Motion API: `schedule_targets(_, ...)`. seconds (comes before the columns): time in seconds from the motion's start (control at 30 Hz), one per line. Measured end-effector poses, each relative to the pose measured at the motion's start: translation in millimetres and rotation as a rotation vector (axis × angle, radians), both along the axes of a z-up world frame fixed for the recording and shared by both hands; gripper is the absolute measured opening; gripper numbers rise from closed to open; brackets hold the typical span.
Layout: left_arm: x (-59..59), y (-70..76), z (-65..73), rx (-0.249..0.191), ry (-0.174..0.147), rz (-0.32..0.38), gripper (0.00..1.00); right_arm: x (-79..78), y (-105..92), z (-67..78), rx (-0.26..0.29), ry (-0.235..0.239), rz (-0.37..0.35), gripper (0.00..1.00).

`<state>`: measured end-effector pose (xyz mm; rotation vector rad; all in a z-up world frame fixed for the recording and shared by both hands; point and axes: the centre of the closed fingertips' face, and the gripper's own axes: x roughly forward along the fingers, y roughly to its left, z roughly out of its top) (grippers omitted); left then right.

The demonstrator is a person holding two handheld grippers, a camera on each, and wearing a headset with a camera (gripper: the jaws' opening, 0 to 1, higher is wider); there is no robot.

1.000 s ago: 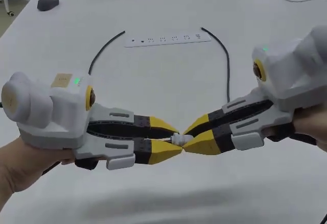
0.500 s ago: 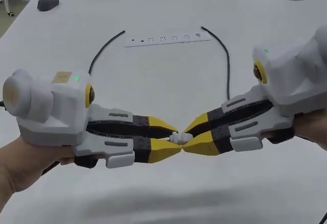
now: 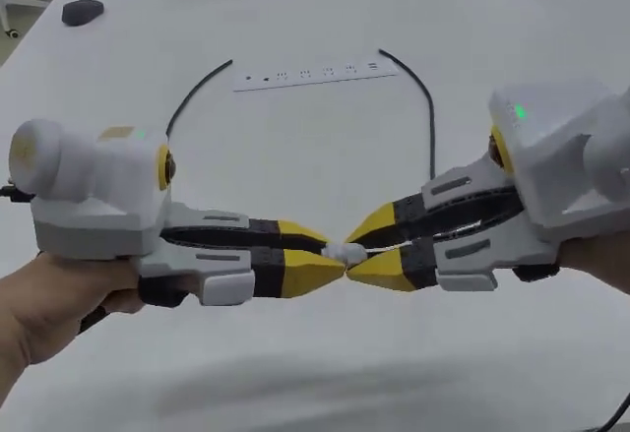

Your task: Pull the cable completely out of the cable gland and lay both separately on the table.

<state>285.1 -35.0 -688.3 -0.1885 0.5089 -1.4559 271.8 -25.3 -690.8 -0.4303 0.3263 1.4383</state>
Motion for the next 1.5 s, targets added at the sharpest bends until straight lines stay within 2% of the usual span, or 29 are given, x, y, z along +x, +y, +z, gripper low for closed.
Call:
schedule_targets(0.07,0.1,-0.1,-0.8,0.000,0.027,0.003,0.15,4.6,-1.2,-1.4,-0.012,-0.037,0.006,0.06)
schedule_targets(0.17,2.7,0.8,0.5,-0.017,0.088,0.026,0.15,7.6,0.1,2.3,-0.027,-0.190,0.035,0.06)
schedule_targets(0.2,0.2,1.2,1.3,-0.023,0.145,0.024,0.15,4.8,0.8,1.9,-0.031,-0.200,0.046,0.06)
schedule_targets(0.23,0.1,1.9,0.9,-0.027,0.174,0.023,0.15,4.1,0.9,2.1,-0.039,-0.213,0.047,0.06)
schedule_targets(0.27,1.9,2.6,0.6,-0.028,0.143,0.023,0.15,5.6,0.8,2.8,-0.045,-0.245,0.051,0.07)
schedule_targets(0.3,1.7,2.3,1.5,-0.034,0.144,0.026,0.15,6.7,0.3,1.2,-0.056,-0.273,0.064,0.07)
schedule_targets(0.33,0.4,2.3,1.6,-0.035,0.166,0.024,0.15,5.5,0.5,-0.2,-0.060,-0.264,0.066,0.07)
schedule_targets(0.5,-1.3,2.7,2.1,-0.027,0.153,0.020,0.15,5.4,1.6,0.9,-0.062,-0.271,0.068,0.07)
schedule_targets(0.57,-1.7,2.7,1.9,-0.026,0.165,0.022,0.15,6.8,1.1,0.3,-0.058,-0.223,0.044,0.07)
schedule_targets(0.6,-1.7,2.8,1.5,-0.024,0.167,0.022,0.15,7.6,0.9,-0.2,-0.058,-0.226,0.047,0.07)
schedule_targets(0.63,-2.1,2.7,1.2,-0.023,0.161,0.021,0.15,7.3,0.5,-0.6,-0.059,-0.223,0.047,0.07)
schedule_targets(0.7,-3.8,1.8,1.0,-0.019,0.147,0.013,0.15,5.9,-0.6,-1.2,-0.055,-0.177,0.027,0.08)
schedule_targets(0.73,-5.5,1.1,2.9,-0.020,0.123,0.007,0.15,5.2,-1.4,0.2,-0.035,-0.146,0.022,0.08)
schedule_targets(0.77,-4.4,0.5,4.8,-0.026,0.070,0.004,0.15,5.1,-1.3,2.8,-0.011,-0.121,0.011,0.10)
schedule_targets(0.8,-0.2,1.4,8.0,-0.035,0.013,0.017,0.15,3.4,-1.0,6.6,0.033,-0.036,-0.015,0.14)
schedule_targets(0.87,2.2,4.0,13.6,-0.051,-0.048,0.016,0.15,0.1,0.0,11.5,0.097,0.123,-0.048,0.28)
schedule_targets(0.9,2.9,4.7,15.4,-0.053,-0.072,0.016,0.15,0.3,-1.0,11.2,0.101,0.155,-0.052,0.29)
schedule_targets(0.93,3.2,5.3,16.9,-0.054,-0.103,0.009,0.15,6.2,-3.1,10.9,0.112,0.158,-0.076,0.28)
schedule_targets(0.97,2.2,6.3,18.1,-0.044,-0.169,-0.011,0.15,6.5,-2.6,12.5,0.131,0.178,-0.081,0.28)
schedule_targets(1.0,2.6,5.7,22.4,-0.062,-0.202,-0.014,0.15,6.2,-2.2,13.9,0.153,0.229,-0.088,0.28)
schedule_targets(1.03,1.0,5.8,23.6,-0.064,-0.219,-0.023,0.15,5.1,-1.4,16.5,0.178,0.283,-0.097,0.28)
schedule_targets(1.07,-0.4,6.8,23.4,-0.054,-0.218,-0.027,0.15,5.0,-0.5,20.4,0.215,0.345,-0.103,0.28)
schedule_targets(1.1,-1.1,7.0,24.8,-0.058,-0.237,-0.032,0.15,6.3,-1.7,20.0,0.220,0.389,-0.112,0.27)
schedule_targets(1.2,-4.0,6.9,23.2,-0.046,-0.263,-0.049,0.15,8.7,-2.8,18.9,0.222,0.445,-0.114,0.18)
schedule_targets(1.23,-3.9,6.9,22.4,-0.039,-0.270,-0.051,0.15,10.8,-3.0,18.0,0.221,0.437,-0.113,0.17)
schedule_targets(1.3,-3.3,7.0,22.2,-0.039,-0.273,-0.052,0.15,10.3,-2.0,16.6,0.221,0.465,-0.111,0.15)
schedule_targets(1.37,-2.3,7.1,23.1,-0.044,-0.277,-0.049,0.15,9.9,0.3,16.8,0.225,0.464,-0.113,0.18)
schedule_targets(1.4,-2.0,7.5,22.8,-0.039,-0.279,-0.048,0.15,6.6,2.0,18.6,0.232,0.482,-0.097,0.16)
schedule_targets(1.5,-2.8,7.0,22.6,-0.036,-0.284,-0.053,0.15,8.6,1.7,17.9,0.227,0.473,-0.098,0.10)
